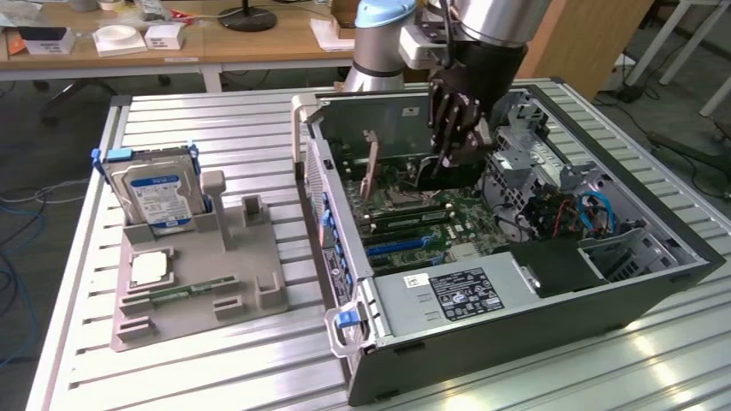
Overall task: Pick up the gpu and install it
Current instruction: 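Insert the gpu into the slot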
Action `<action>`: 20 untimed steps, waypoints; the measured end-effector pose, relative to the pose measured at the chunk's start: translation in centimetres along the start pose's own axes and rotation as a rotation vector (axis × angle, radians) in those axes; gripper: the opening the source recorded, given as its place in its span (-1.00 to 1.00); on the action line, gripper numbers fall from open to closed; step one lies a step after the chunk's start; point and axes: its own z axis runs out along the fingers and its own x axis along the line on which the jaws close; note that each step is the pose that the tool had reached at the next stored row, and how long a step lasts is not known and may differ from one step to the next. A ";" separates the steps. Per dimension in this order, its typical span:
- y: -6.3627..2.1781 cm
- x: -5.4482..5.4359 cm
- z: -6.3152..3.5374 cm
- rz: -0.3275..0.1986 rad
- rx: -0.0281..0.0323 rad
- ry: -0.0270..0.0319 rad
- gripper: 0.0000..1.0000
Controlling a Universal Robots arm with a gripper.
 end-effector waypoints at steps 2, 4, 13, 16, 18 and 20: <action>0.30 0.0 0.06 -0.004 -0.0001 0.0003 -0.47; 0.47 0.0 0.16 -0.015 -0.0001 0.0008 -0.47; 0.49 0.1 1.12 -0.050 -0.0009 0.0029 -0.47; 0.47 0.2 1.39 -0.050 -0.0011 0.0030 -0.47; 0.46 0.4 1.51 -0.050 -0.0011 0.0030 -0.47; 0.45 0.6 1.58 -0.050 -0.0011 0.0030 -0.47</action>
